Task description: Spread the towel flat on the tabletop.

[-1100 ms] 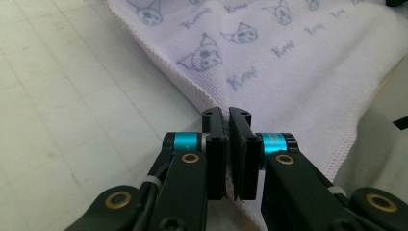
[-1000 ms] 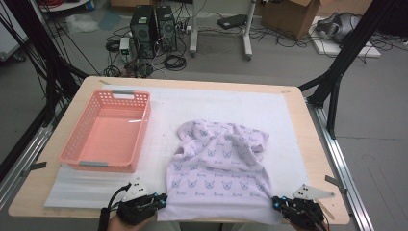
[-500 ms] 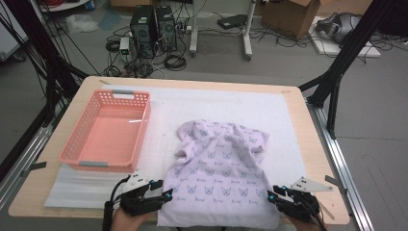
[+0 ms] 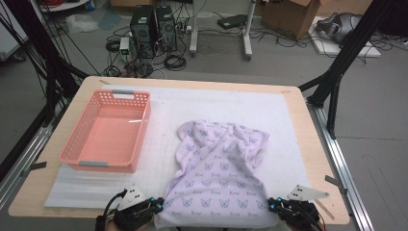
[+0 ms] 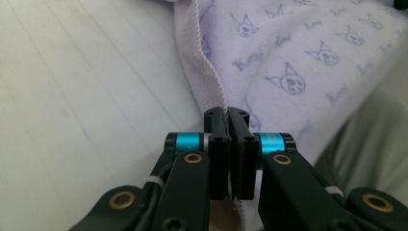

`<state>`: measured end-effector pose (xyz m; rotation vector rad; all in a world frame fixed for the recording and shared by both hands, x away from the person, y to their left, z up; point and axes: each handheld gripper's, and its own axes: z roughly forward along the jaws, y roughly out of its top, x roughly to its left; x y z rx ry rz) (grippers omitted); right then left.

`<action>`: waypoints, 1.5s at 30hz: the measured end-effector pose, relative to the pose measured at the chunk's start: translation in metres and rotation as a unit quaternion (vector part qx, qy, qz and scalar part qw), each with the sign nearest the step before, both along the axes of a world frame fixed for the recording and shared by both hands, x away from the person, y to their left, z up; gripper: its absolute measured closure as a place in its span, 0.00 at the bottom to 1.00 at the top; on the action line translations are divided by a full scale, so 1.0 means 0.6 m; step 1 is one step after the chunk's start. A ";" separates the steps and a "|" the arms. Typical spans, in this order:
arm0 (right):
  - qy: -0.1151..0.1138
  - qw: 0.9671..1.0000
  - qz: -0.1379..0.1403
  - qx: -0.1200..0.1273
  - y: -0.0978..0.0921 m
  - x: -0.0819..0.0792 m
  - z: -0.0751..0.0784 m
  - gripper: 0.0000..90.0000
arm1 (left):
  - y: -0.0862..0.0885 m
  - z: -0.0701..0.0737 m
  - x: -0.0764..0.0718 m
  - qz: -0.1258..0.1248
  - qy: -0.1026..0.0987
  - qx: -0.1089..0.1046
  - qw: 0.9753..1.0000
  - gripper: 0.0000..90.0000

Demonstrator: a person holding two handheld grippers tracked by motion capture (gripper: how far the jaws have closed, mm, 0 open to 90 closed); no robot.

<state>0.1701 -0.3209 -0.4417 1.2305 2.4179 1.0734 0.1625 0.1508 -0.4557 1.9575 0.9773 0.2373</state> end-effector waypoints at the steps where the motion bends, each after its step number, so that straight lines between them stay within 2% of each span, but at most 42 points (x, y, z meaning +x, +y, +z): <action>1: 0.000 1.000 0.005 -0.003 0.002 -0.003 0.001 0.95 | 0.001 0.000 -0.001 -0.002 -0.002 -0.001 1.000 0.96; 2: -0.001 1.000 0.013 -0.003 0.005 -0.008 0.003 0.94 | 0.001 0.000 0.002 0.001 -0.005 -0.003 1.000 0.92; 3: -0.004 1.000 0.014 0.001 0.007 -0.009 0.004 0.89 | -0.001 0.001 0.007 0.004 -0.007 -0.006 1.000 0.84; 5: -0.012 1.000 0.009 0.021 0.007 -0.006 0.008 0.79 | -0.006 0.003 0.020 0.007 -0.014 -0.011 1.000 0.70; 6: -0.022 0.999 0.002 0.038 0.007 -0.003 0.013 0.75 | -0.009 0.005 0.026 0.010 -0.019 -0.016 1.000 0.64; 8: -0.037 0.997 -0.007 0.063 0.006 0.003 0.020 0.75 | -0.013 0.010 0.037 0.010 -0.027 -0.022 0.999 0.56; 10: -0.054 0.995 -0.024 0.086 0.005 0.015 0.026 0.78 | -0.016 0.013 0.051 0.011 -0.035 -0.026 0.999 0.54; 11: -0.059 0.994 -0.032 0.081 0.006 0.022 0.027 0.80 | -0.019 0.014 0.062 0.013 -0.036 -0.027 0.999 0.53; 12: -0.063 0.995 -0.043 0.065 0.010 0.034 0.025 0.82 | -0.022 0.014 0.071 0.014 -0.035 -0.029 0.999 0.53; 14: -0.055 0.996 -0.051 0.050 0.019 0.056 0.018 0.82 | -0.029 0.013 0.090 0.015 -0.031 -0.029 0.999 0.53; 17: -0.035 0.998 -0.037 0.038 0.042 0.083 0.005 0.73 | -0.043 0.006 0.114 0.014 -0.013 -0.022 1.000 0.54; 19: -0.015 0.999 -0.020 0.040 0.060 0.097 -0.004 0.69 | -0.055 0.001 0.120 0.016 -0.007 0.000 1.000 0.59; 20: -0.010 0.999 -0.012 0.035 0.070 0.101 -0.007 0.67 | -0.059 0.002 0.118 0.016 -0.016 0.010 1.000 0.62; 22: -0.028 1.000 -0.007 0.007 0.085 0.100 -0.008 0.69 | -0.064 0.003 0.114 0.016 -0.026 0.029 0.999 0.74; 23: -0.035 0.999 -0.008 -0.005 0.087 0.099 -0.008 0.74 | -0.062 0.004 0.113 0.012 -0.023 0.028 0.999 0.85; 24: -0.034 0.999 -0.007 -0.002 0.086 0.098 -0.008 0.85 | -0.060 0.003 0.111 0.012 -0.018 0.025 0.999 0.94; 25: -0.027 1.000 0.003 0.007 0.082 0.098 -0.008 0.91 | -0.059 0.003 0.108 0.011 -0.019 0.023 0.999 0.95; 27: -0.025 1.000 0.008 0.009 0.077 0.095 -0.007 0.93 | -0.053 0.003 0.101 0.009 -0.016 0.019 1.000 0.96; 29: -0.019 1.000 0.007 0.011 0.070 0.090 -0.005 0.93 | -0.045 0.004 0.094 0.004 -0.011 0.019 1.000 0.97; 32: -0.016 1.000 0.006 0.000 0.059 0.071 -0.002 0.93 | -0.032 0.004 0.078 -0.001 0.008 0.002 1.000 0.97; 36: -0.012 1.000 0.016 -0.010 0.052 0.042 0.002 0.93 | -0.029 0.005 0.055 -0.022 0.008 0.007 1.000 0.97; 39: 0.004 1.000 0.023 -0.001 0.044 0.023 0.003 0.88 | -0.026 0.004 0.040 -0.029 0.009 0.002 1.000 0.97; 40: 0.006 1.000 0.028 0.006 0.039 0.017 0.004 0.84 | -0.026 0.005 0.038 -0.030 0.006 -0.003 1.000 0.94; 42: -0.005 0.999 0.026 0.019 0.028 0.012 0.008 0.78 | -0.026 0.010 0.041 -0.024 -0.003 -0.013 1.000 0.78; 45: -0.028 0.997 0.002 0.066 0.010 0.017 0.021 0.73 | -0.024 0.020 0.054 -0.009 -0.022 -0.032 0.999 0.65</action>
